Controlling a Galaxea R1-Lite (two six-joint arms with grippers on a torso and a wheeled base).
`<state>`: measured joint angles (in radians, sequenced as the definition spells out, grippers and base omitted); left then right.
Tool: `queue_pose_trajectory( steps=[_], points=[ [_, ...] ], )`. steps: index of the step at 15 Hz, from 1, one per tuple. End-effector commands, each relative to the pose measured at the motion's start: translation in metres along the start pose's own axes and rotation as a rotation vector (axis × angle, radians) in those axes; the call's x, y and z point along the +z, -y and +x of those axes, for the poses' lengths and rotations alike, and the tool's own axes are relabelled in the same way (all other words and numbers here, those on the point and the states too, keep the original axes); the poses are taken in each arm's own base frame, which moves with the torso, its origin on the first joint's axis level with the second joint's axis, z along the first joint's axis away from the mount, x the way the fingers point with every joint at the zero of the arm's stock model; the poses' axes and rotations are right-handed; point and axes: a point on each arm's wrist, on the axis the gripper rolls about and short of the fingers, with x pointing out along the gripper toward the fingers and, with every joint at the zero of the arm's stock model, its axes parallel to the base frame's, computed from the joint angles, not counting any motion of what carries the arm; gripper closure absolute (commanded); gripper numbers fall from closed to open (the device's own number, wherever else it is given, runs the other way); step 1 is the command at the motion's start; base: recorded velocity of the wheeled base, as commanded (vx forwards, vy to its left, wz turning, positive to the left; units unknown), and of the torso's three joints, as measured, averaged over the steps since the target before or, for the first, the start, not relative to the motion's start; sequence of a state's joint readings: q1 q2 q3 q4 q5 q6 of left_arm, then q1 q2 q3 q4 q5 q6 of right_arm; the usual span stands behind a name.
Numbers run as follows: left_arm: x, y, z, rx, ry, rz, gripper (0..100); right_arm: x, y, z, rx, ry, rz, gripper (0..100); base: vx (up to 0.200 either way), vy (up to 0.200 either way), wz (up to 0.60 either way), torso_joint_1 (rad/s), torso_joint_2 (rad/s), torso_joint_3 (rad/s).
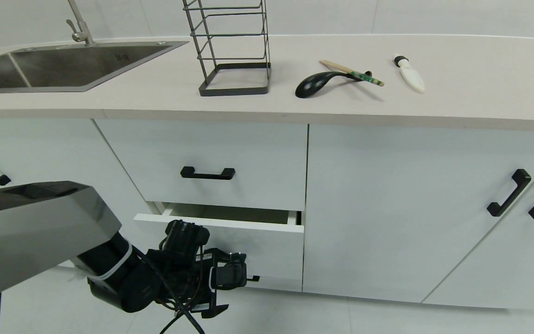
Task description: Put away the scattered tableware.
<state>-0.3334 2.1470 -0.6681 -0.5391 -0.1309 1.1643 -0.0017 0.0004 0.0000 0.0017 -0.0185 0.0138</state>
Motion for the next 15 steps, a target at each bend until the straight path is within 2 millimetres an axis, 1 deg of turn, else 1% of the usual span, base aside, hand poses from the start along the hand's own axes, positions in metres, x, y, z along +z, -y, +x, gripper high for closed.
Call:
queue_pose_trajectory(
  steps=[1, 2, 4, 5, 6, 7, 9, 10, 12, 14, 15],
  points=[
    [0.004, 0.001, -0.023, 0.033, 0.033, 0.010, 0, 0.000, 0.000, 0.000, 0.000, 0.001, 0.000, 100, 0.000, 0.000, 0.00, 0.000, 0.00, 0.000],
    [0.005, 0.000, -0.028, 0.043, 0.045, 0.012, 0, 0.000, 0.000, 0.000, 0.000, 0.001, 0.000, 100, 0.000, 0.000, 0.00, 0.000, 0.00, 0.000],
    [0.010, -0.001, -0.057, 0.093, 0.086, 0.022, 0, 0.000, 0.000, 0.000, 0.000, 0.001, 0.000, 100, 0.000, 0.000, 0.00, 0.000, 0.00, 0.000],
    [0.010, -0.001, -0.057, 0.093, 0.086, 0.022, 0, 0.000, 0.000, 0.000, 0.000, 0.001, 0.000, 100, 0.000, 0.000, 0.00, 0.000, 0.00, 0.000],
    [0.017, 0.008, -0.088, 0.139, 0.122, 0.043, 0, 0.000, 0.000, 0.000, 0.000, 0.001, 0.000, 100, 0.000, 0.000, 0.00, 0.000, 0.00, 0.000],
    [0.023, 0.014, -0.100, 0.155, 0.147, 0.067, 0, 0.000, 0.000, 0.000, 0.000, 0.001, 0.000, 100, 0.000, 0.000, 0.00, 0.000, 0.00, 0.000],
    [0.046, 0.026, -0.119, 0.170, 0.231, 0.139, 0, 0.000, 0.000, 0.000, 0.000, 0.001, 0.000, 100, 0.000, 0.000, 0.00, 0.000, 0.00, 0.000],
    [0.050, 0.025, -0.125, 0.190, 0.254, 0.147, 0, 0.000, 0.000, 0.000, 0.000, 0.001, 0.000, 100, 0.000, 0.000, 0.00, 0.000, 0.00, 0.000],
    [0.055, 0.014, -0.132, 0.235, 0.274, 0.122, 0, 0.000, 0.000, 0.000, 0.000, 0.001, 0.000, 100, 0.000, 0.000, 0.00, 0.000, 0.00, 0.000],
    [0.060, 0.005, -0.131, 0.247, 0.290, 0.074, 0, 0.000, 0.000, 0.000, 0.000, 0.001, 0.000, 100, 0.000, 0.000, 0.00, 0.000, 0.00, 0.000],
    [0.062, 0.000, -0.126, 0.246, 0.290, 0.062, 0, 0.000, 0.000, 0.000, 0.000, 0.001, 0.000, 100, 0.000, 0.000, 0.00, 0.000, 0.00, 0.000]
  ],
)
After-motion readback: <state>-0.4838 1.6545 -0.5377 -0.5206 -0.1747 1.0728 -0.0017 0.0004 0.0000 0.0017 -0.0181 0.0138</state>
